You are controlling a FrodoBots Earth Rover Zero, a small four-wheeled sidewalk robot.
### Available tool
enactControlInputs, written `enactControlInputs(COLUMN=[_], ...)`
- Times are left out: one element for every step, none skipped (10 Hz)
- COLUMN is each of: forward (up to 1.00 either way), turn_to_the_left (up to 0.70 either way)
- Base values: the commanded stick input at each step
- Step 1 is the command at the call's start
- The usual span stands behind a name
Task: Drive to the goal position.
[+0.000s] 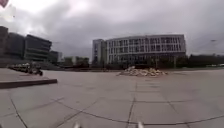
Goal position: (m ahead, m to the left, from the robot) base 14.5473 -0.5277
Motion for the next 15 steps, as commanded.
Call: enactControlInputs(forward=[0.45, 0.45, 0.45, 0.45, 0.45, 0.45, 0.45, 0.45, 0.45, 0.45, 0.45, 0.45, 0.45, 0.45, 0.45], turn_to_the_left=[0.27, 0.27, 0.27, 0.27, 0.27, 0.14, 0.0, 0.0, 0.0, 0.0, 0.0, 0.0, 0.0, 0.0, 0.0])
